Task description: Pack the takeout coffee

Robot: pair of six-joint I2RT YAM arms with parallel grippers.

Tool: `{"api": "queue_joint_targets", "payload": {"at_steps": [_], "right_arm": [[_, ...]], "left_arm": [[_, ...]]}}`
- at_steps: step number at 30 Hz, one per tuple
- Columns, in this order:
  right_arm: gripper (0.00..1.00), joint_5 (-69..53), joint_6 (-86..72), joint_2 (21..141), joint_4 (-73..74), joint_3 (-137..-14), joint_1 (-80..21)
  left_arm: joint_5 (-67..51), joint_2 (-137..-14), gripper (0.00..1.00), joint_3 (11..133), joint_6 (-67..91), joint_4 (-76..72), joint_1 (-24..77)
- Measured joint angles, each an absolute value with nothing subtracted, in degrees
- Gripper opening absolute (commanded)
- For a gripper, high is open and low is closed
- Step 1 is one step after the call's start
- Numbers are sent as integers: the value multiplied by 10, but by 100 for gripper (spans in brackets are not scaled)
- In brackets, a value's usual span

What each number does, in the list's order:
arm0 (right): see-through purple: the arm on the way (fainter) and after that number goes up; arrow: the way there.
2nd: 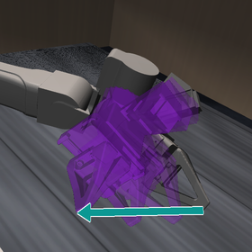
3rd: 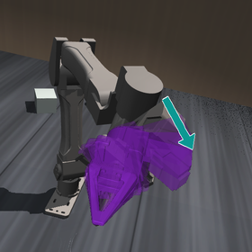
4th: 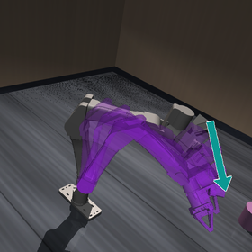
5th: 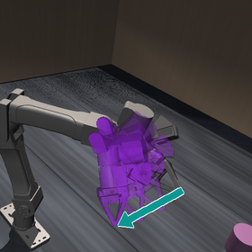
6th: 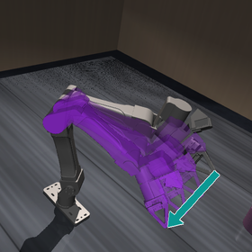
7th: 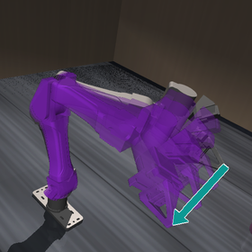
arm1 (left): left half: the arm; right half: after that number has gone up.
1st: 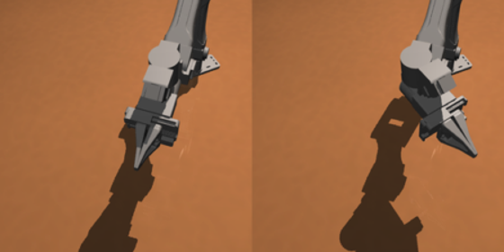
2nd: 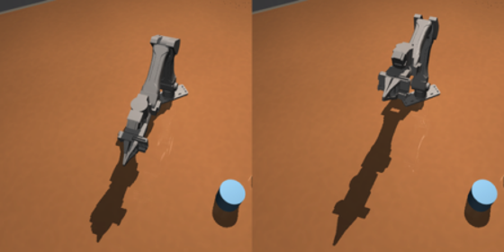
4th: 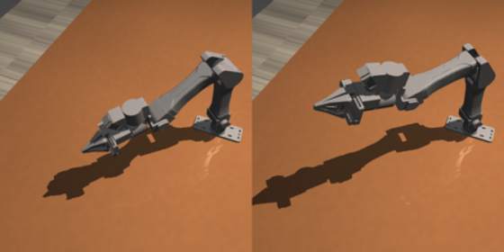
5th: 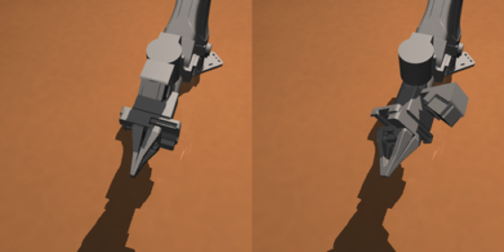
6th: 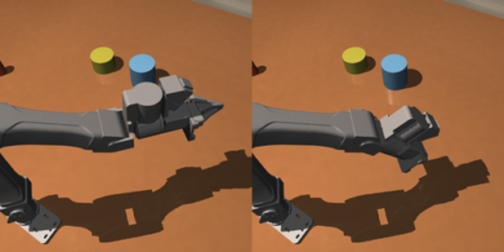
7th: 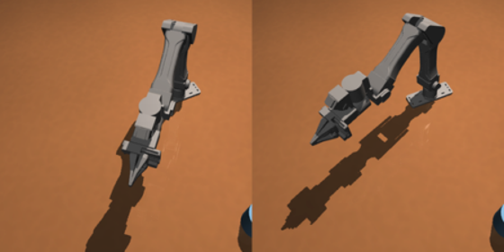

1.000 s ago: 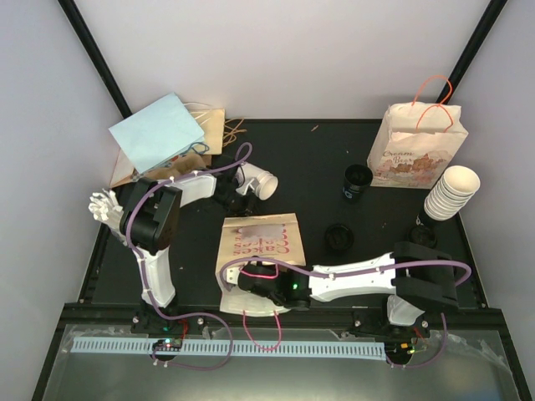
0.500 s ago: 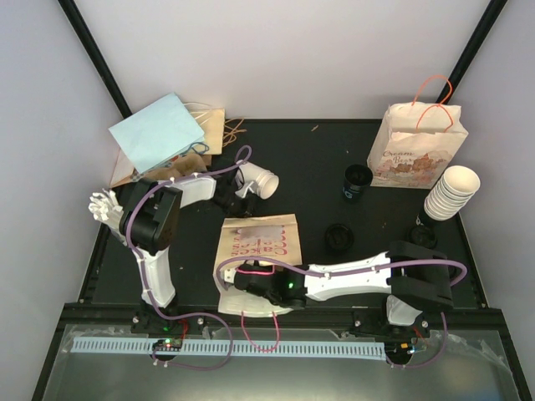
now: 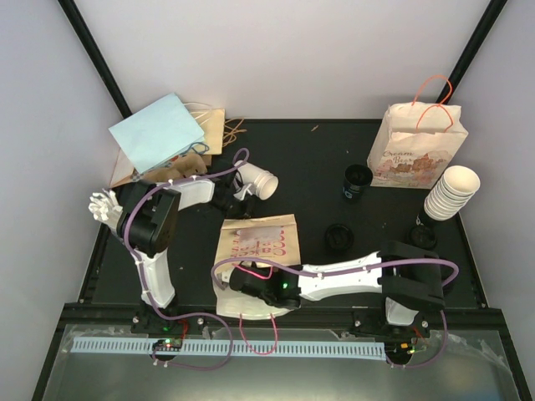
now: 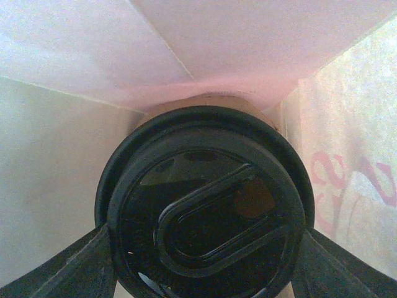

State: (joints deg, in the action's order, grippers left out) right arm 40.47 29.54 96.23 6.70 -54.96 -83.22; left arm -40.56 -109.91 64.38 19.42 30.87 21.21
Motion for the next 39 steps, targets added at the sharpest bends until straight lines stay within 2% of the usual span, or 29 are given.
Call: {"api": "queue_joint_targets", "payload": {"at_steps": [16, 32, 39], "right_arm": [[50, 419, 296, 978, 62, -554, -833], [50, 459, 315, 997, -5, -528, -836], [50, 430, 301, 979, 27, -535, -822]], "left_arm": [[-408, -1098, 2, 636, 197, 299, 212], [-413, -1098, 1, 636, 197, 281, 212], [-414, -1098, 2, 635, 197, 275, 213]]}}
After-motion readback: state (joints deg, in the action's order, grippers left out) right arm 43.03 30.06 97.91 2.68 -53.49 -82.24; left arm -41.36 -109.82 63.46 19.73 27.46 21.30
